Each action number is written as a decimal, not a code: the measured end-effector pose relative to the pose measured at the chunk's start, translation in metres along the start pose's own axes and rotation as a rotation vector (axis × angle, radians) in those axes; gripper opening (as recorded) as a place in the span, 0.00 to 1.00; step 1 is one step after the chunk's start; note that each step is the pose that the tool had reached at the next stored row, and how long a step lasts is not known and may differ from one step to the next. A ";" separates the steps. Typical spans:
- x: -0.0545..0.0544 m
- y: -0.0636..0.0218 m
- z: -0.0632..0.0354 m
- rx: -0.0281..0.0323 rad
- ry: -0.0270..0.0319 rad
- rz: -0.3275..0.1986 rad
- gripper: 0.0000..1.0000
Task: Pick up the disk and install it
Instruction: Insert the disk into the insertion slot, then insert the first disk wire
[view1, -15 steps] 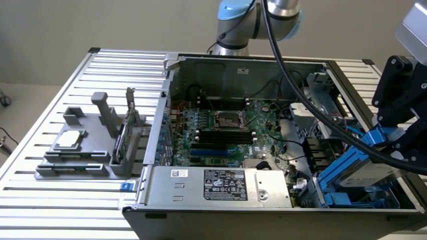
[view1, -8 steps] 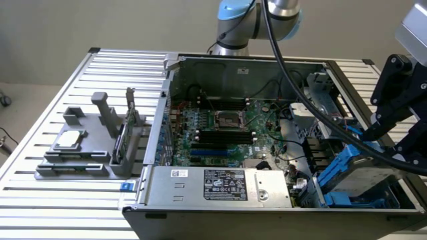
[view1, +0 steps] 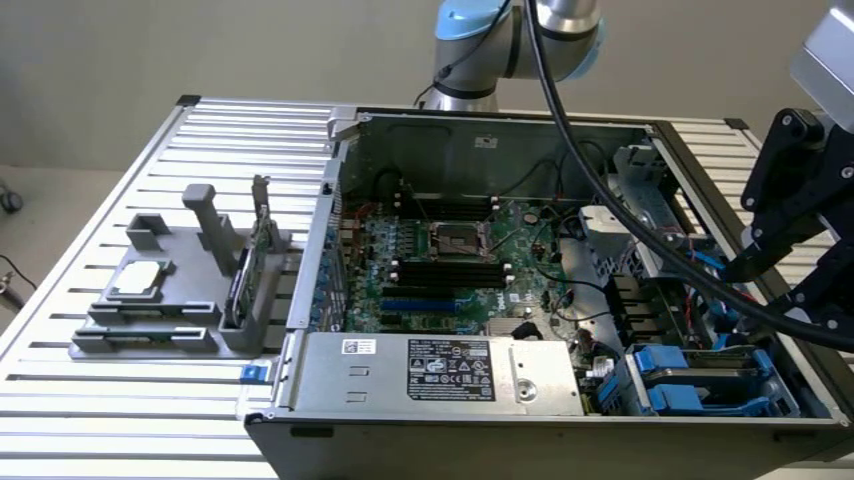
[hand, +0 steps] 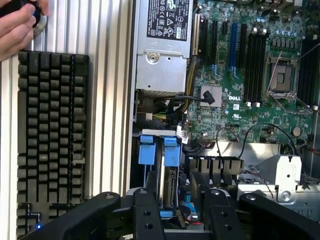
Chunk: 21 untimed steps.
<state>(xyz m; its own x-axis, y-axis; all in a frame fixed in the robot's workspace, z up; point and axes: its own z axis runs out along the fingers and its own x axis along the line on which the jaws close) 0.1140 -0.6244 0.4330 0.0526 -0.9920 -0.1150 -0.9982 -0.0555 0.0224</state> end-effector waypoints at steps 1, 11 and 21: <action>0.000 0.0000 0.0000 0.0000 0.0000 0.000 0.41; 0.000 -0.0033 0.0000 0.0032 -0.0004 -0.001 0.41; 0.000 -0.0107 0.0001 0.0052 -0.0062 -0.002 0.41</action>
<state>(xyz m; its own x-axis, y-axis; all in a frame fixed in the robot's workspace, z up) 0.1248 -0.6243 0.4327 0.0545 -0.9911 -0.1211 -0.9982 -0.0570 0.0170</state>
